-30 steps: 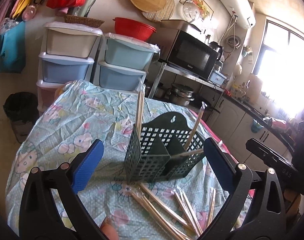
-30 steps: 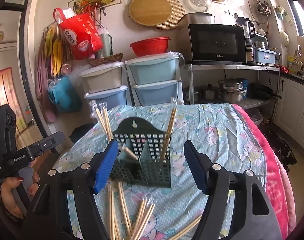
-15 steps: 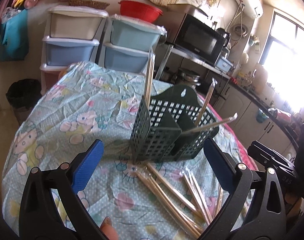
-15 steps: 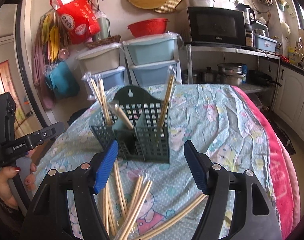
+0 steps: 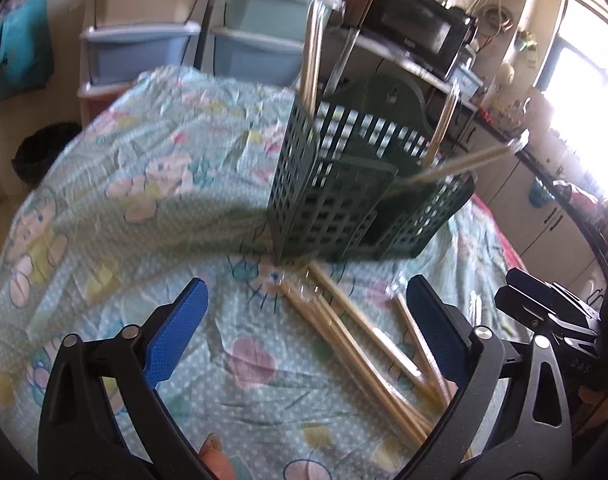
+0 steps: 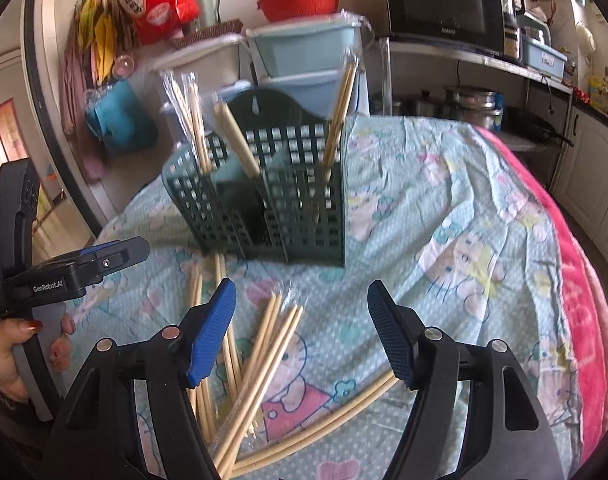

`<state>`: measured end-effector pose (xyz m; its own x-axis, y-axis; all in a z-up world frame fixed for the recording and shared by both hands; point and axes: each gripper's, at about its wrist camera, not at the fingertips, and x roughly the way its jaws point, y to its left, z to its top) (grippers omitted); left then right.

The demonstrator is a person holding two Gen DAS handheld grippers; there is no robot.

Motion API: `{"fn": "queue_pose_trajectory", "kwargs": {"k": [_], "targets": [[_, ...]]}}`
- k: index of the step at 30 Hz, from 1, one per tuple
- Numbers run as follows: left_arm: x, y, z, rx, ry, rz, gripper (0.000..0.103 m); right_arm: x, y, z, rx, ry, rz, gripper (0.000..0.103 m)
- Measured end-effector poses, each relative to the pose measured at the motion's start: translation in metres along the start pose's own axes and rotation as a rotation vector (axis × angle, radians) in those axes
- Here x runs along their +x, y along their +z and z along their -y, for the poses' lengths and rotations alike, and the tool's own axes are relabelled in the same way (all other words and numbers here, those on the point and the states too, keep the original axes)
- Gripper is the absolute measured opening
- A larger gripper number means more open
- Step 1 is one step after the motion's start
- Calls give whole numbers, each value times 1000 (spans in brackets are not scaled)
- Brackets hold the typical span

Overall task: Organize utensils
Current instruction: 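Lower the right tool onto a loose wooden chopstick and close it while the left tool grasps another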

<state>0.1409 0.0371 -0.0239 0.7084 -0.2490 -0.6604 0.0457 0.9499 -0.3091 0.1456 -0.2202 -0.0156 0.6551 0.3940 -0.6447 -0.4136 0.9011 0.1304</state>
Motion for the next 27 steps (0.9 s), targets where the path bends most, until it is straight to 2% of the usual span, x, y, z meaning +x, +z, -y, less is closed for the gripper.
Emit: {"fn": "queue_pose_trajectory", "kwargs": {"k": [3, 8, 13, 19, 24, 27], "targets": [[11, -5, -4, -21, -15, -49, 70, 9, -5, 1, 2, 8, -29, 64], [26, -11, -4, -55, -66, -121, 51, 29, -9, 4, 14, 33, -93, 48], [43, -12, 5, -54, -70, -180, 45, 50, -10, 8, 38, 67, -145, 44], [58, -9, 7, -57, -37, -197, 41, 71, -6, 11, 49, 70, -186, 41], [62, -8, 3, -52, -11, -196, 27, 86, -3, 14, 61, 64, -208, 41], [61, -8, -4, -71, -32, -196, 23, 90, -1, 14, 64, 68, -212, 41]]}}
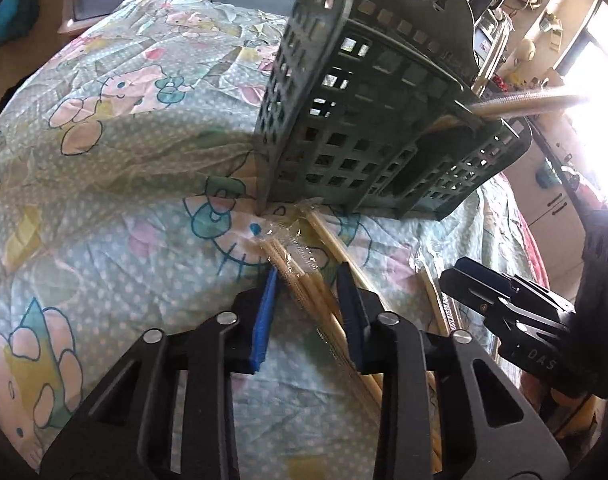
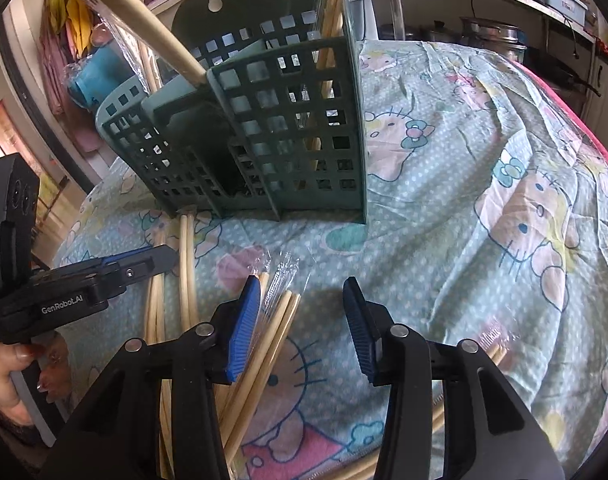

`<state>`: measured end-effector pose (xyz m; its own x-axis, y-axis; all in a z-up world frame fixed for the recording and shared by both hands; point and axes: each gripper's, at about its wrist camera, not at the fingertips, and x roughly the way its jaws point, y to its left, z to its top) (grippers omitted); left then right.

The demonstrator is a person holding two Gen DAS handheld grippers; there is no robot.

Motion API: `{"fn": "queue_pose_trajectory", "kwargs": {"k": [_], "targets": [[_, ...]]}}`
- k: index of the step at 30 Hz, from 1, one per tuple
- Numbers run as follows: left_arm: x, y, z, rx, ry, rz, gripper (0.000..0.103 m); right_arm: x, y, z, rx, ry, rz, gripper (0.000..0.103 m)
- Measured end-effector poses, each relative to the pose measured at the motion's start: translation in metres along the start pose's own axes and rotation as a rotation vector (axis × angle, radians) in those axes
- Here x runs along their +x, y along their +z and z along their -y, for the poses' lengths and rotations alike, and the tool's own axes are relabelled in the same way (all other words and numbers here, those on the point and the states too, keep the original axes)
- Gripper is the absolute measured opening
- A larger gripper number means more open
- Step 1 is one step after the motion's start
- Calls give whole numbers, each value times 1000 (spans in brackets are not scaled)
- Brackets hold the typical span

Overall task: Organize utensils
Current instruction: 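Lower the right tool onto a loose wooden chopstick and close it while the left tool grasps another, then lift the held chopsticks with both tools and carry them above the green holder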

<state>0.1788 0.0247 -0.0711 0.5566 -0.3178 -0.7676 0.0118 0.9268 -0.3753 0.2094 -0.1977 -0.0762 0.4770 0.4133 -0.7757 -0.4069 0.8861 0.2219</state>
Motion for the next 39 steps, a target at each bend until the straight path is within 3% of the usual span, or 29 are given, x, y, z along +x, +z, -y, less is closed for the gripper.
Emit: {"fn": "queue_pose_trajectory", "kwargs": {"k": [9, 17, 28, 33, 39], "targets": [[-10, -1, -25, -76, -101, -2, 19, 11, 7, 4, 25, 15, -21, 35], [-15, -3, -36, -101, -140, -1, 19, 14, 8, 6, 3, -44, -13, 12], [-23, -9, -50, -139, -195, -6, 19, -18, 3, 9, 35, -10, 72, 11], [-26, -13, -56, -139, -181, -8, 6, -32, 4, 5, 27, 3, 108, 11], [-29, -16, -61, -143, -193, -12, 5, -44, 5, -3, 15, 12, 141, 10]]}}
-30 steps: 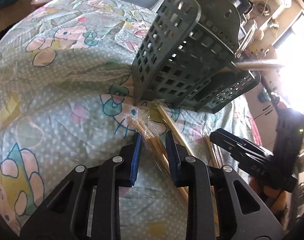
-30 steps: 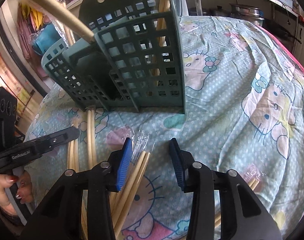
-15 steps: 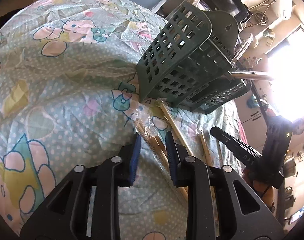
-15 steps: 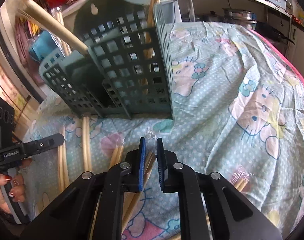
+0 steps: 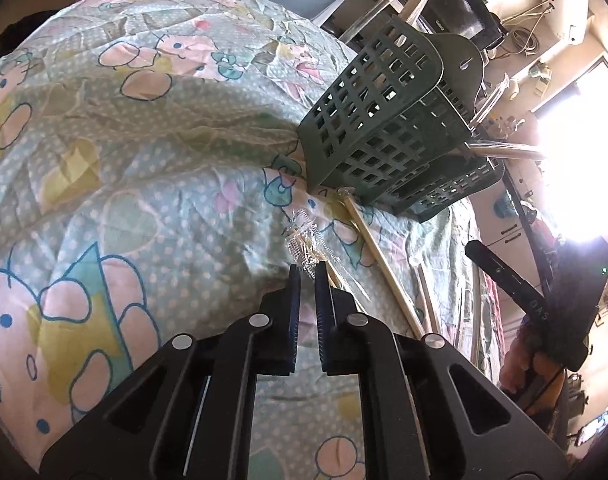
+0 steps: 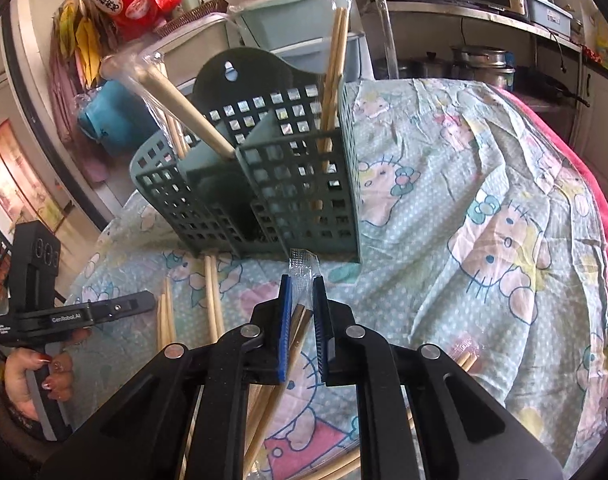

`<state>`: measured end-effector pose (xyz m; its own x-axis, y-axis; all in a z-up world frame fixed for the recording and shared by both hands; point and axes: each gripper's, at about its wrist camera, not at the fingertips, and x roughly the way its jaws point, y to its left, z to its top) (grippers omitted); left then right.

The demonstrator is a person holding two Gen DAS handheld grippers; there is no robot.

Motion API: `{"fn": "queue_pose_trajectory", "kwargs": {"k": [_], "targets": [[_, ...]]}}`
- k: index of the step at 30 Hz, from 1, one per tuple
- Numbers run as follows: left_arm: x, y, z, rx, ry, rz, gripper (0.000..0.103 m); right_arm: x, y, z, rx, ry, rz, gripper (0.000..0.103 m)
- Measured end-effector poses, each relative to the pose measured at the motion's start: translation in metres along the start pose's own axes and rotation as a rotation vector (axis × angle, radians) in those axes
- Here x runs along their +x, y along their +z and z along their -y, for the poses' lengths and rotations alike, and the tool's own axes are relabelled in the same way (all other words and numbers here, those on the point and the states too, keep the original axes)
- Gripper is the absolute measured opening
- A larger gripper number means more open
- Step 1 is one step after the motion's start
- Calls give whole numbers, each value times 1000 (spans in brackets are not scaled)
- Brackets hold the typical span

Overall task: Organize utensils
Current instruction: 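Lift the held chopsticks with both tools and carry them above the green holder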

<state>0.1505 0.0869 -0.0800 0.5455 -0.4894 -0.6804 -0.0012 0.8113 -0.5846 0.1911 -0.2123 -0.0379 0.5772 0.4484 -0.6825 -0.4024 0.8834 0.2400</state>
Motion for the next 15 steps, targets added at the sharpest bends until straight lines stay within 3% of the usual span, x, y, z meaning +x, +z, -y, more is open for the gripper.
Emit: {"fn": "queue_pose_trajectory", "kwargs": {"k": [2, 5, 9, 10, 12, 15], "targets": [[1, 1, 0, -12, -9, 3, 8, -3, 1, -1, -1, 1, 6, 10], [4, 6, -1, -33, -31, -1, 24, -10, 2, -4, -10, 8, 20, 10], [10, 11, 5, -17, -7, -3, 24, -22, 5, -11, -23, 22, 49, 10], [11, 12, 7, -9, 5, -3, 22, -25, 6, -12, -26, 24, 55, 10], [12, 12, 10, 12, 33, 0, 3, -32, 8, -15, -34, 30, 72, 10], [10, 12, 13, 23, 28, 6, 1, -41, 12, -19, -43, 40, 95, 10]]}}
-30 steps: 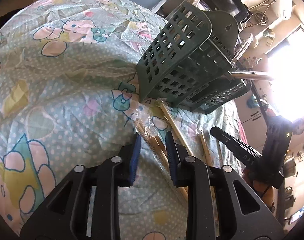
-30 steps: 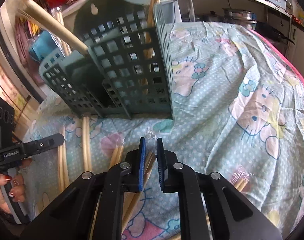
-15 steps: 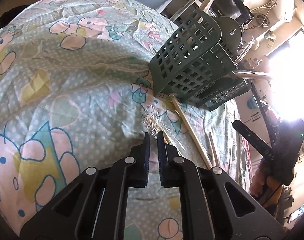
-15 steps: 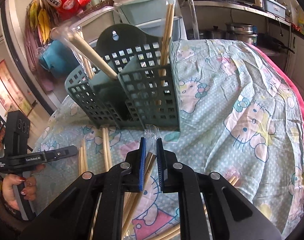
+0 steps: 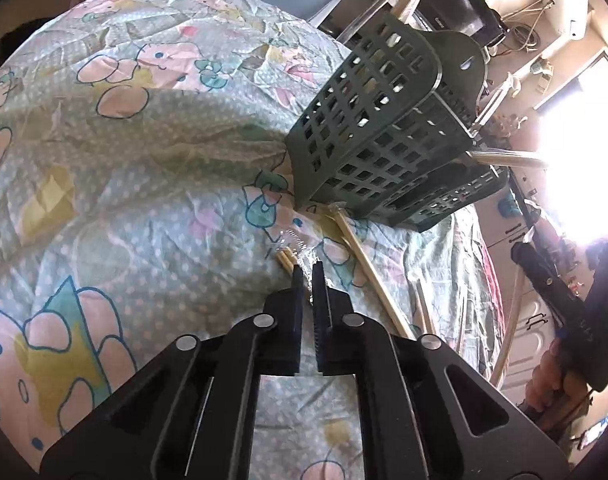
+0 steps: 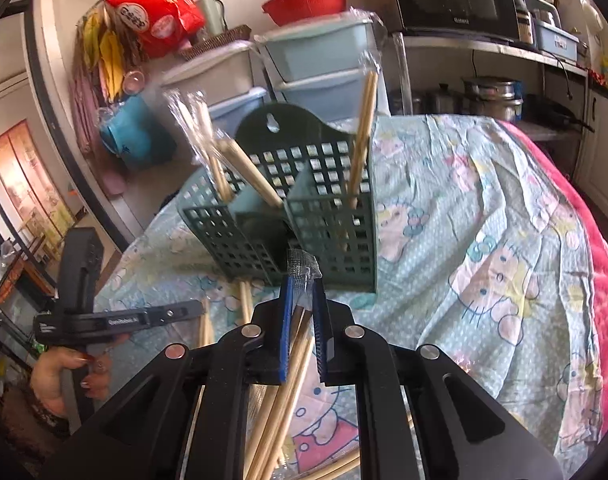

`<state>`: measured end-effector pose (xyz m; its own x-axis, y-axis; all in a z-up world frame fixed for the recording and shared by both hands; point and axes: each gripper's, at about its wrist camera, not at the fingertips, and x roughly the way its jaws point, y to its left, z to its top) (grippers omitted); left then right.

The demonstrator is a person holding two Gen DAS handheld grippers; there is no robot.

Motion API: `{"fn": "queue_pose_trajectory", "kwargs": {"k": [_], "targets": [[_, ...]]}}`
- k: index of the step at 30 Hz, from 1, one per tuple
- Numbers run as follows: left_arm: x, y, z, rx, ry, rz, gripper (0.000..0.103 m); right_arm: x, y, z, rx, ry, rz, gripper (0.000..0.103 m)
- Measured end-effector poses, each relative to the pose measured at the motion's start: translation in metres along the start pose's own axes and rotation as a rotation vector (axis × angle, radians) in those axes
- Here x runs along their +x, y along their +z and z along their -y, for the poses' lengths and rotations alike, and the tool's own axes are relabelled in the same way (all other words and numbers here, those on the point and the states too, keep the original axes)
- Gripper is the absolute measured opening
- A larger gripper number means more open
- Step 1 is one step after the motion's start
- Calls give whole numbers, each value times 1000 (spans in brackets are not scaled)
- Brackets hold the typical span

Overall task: Organize utensils
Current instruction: 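Lift the held chopsticks with both tools and carry them above the green holder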

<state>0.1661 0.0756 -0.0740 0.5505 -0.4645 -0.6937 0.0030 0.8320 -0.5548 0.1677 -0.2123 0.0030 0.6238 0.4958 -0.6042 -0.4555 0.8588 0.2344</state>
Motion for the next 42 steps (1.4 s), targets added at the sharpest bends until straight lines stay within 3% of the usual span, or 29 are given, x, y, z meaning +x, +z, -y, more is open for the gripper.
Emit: {"fn": "queue_pose_trajectory", "kwargs": {"k": [10, 23, 32, 42], "targets": [[-34, 6, 26, 68, -39, 86, 0, -27, 15, -17, -40, 26, 77, 9], [-96, 28, 106, 250, -165, 243, 0, -65, 35, -28, -69, 43, 196, 8], [-109, 36, 145, 333, -219, 277, 0, -89, 49, -25, -69, 25, 283, 4], [-130, 59, 170, 365, -254, 376, 0, -105, 68, -23, -88, -6, 345, 4]]}}
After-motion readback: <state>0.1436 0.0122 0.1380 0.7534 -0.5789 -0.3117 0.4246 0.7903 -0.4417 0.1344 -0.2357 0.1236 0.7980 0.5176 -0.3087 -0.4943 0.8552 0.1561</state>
